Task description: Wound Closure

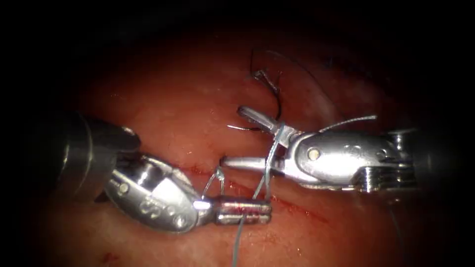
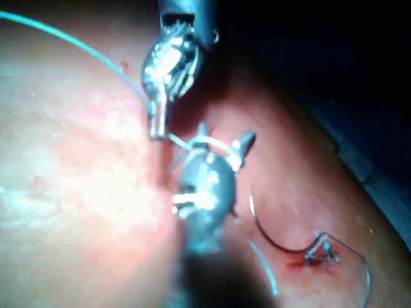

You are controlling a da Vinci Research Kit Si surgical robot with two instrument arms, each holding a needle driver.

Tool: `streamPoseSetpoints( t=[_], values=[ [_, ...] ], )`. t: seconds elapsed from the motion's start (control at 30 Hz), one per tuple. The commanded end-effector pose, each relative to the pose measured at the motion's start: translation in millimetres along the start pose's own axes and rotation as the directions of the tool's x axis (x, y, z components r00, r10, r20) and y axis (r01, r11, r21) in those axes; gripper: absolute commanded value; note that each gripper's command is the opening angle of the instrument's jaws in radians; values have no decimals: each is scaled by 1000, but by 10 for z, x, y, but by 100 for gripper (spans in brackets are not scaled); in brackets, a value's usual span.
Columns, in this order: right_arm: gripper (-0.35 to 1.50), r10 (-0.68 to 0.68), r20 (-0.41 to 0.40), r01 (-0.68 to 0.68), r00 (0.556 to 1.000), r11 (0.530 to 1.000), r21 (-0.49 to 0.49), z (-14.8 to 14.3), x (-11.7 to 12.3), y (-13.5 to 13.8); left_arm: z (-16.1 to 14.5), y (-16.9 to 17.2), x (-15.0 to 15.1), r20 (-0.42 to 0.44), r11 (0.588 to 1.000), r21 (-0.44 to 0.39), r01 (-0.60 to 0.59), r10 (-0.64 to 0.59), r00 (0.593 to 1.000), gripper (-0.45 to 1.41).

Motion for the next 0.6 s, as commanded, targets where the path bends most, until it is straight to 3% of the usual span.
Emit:
streamPoseSetpoints(
  t=[0.03, 0.3, 0.6],
  values=[
    [81, -5, 7, 5, 1000, 1000, 5, 9, -6, -5, 6, -1, 0, -4, 1000, 0, 9, -9, 1000, -45],
    [79, -27, 32, 27, 999, 999, 18, 10, -21, -22, 3, -10, 35, -18, 1000, -1, -8, 8, 1000, -45],
    [79, -44, 46, 42, 998, 998, 39, -1, -29, -40, -12, -42, 32, -13, 1000, -1, 5, -5, 1000, -45]
  ],
)
